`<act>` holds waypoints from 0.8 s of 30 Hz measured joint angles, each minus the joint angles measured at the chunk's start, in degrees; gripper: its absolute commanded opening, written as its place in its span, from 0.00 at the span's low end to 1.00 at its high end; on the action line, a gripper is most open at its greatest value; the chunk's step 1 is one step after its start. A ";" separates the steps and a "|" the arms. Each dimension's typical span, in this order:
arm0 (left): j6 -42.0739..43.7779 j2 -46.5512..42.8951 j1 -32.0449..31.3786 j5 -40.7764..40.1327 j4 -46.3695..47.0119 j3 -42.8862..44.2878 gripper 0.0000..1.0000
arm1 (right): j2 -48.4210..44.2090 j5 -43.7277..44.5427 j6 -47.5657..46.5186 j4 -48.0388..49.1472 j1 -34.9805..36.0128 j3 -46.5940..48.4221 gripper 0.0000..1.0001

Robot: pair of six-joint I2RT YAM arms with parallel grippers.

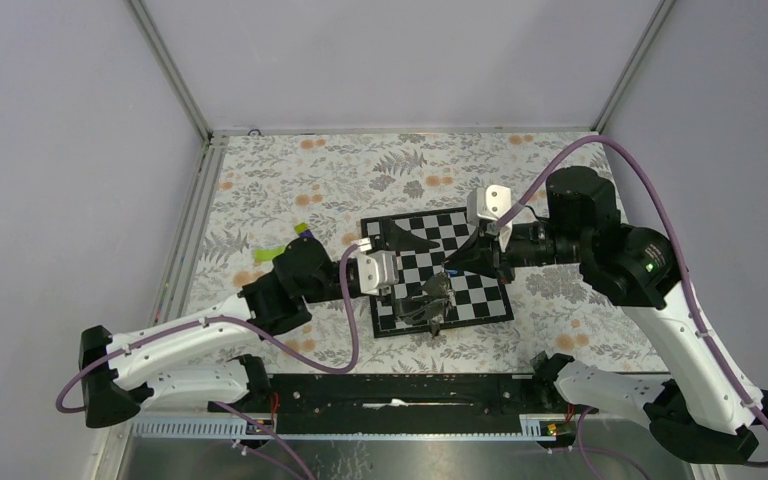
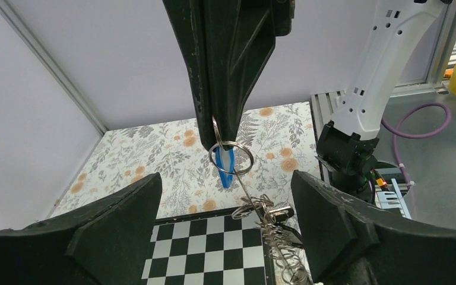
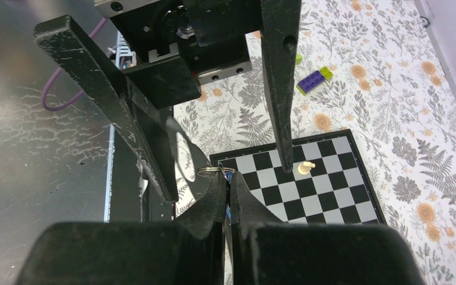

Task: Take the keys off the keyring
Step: Adjust the keyring.

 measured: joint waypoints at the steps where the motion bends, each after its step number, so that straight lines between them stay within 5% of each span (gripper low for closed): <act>1: 0.04 0.00 0.00 0.20 0.26 0.02 0.86 | -0.04 -0.22 0.00 0.02 0.00 -0.04 0.00; 14: 0.28 1.09 0.00 1.51 1.99 1.81 0.50 | -0.44 -1.01 0.94 1.01 0.00 -2.01 0.00; 24: 0.37 1.09 0.00 1.57 2.93 1.81 0.48 | -1.16 -0.87 2.56 2.40 0.00 -2.23 0.00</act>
